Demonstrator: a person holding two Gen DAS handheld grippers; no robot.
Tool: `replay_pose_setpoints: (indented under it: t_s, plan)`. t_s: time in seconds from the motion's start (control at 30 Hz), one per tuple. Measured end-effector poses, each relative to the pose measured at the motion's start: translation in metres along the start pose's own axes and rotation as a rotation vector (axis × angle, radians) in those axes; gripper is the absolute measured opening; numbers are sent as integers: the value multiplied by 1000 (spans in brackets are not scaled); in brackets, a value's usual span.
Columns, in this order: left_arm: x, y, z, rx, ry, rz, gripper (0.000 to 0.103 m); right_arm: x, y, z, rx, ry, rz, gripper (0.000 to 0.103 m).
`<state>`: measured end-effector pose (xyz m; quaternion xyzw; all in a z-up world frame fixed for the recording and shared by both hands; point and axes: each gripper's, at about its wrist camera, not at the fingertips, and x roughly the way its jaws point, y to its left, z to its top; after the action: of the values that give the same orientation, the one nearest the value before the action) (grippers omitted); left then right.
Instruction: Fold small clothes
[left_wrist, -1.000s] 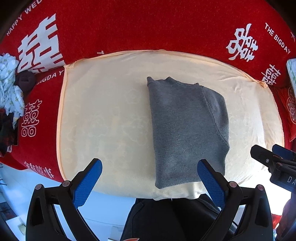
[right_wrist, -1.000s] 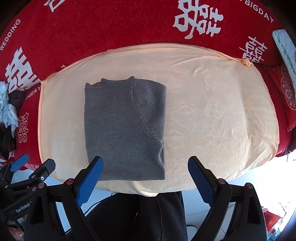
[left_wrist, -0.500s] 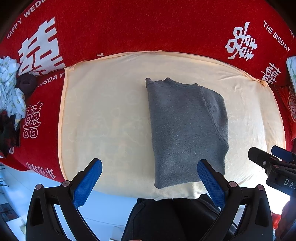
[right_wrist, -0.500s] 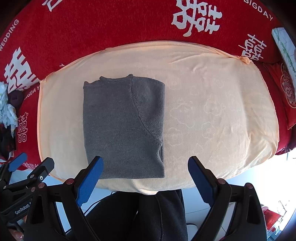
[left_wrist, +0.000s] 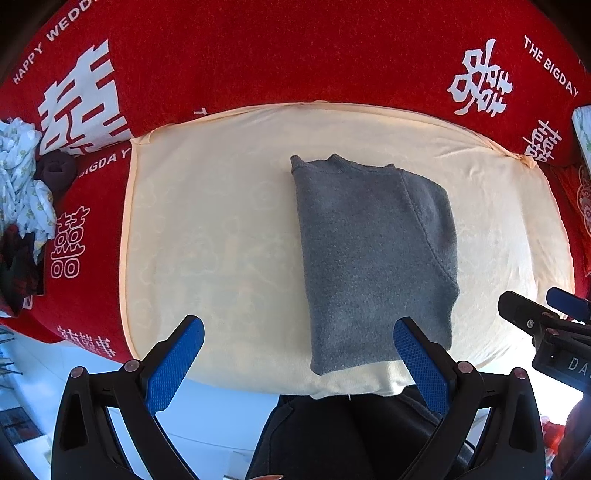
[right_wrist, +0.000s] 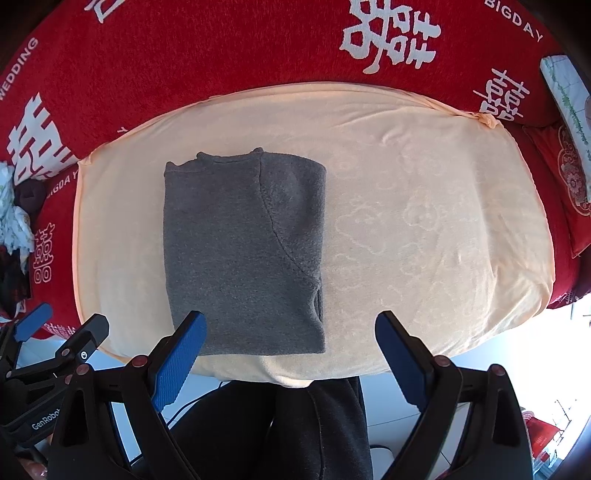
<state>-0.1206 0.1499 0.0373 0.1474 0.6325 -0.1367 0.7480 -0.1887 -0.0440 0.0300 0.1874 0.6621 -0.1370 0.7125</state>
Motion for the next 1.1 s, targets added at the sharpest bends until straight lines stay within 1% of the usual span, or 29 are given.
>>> replay_pose_setpoints:
  t_s: [0.4, 0.8, 0.93, 1.1]
  plan:
    - [1, -1, -1, 10, -2, 12, 103, 0, 4, 0, -17, -4, -12, 94]
    - [6, -1, 1, 23, -2, 11, 103, 5, 14, 2, -37, 5, -23, 94]
    - [7, -1, 2, 10, 4, -3, 103, 5, 15, 2, -37, 0, -22, 94]
    - [4, -2, 0, 32, -16, -7, 103, 6, 14, 3, -32, 4, -23, 94]
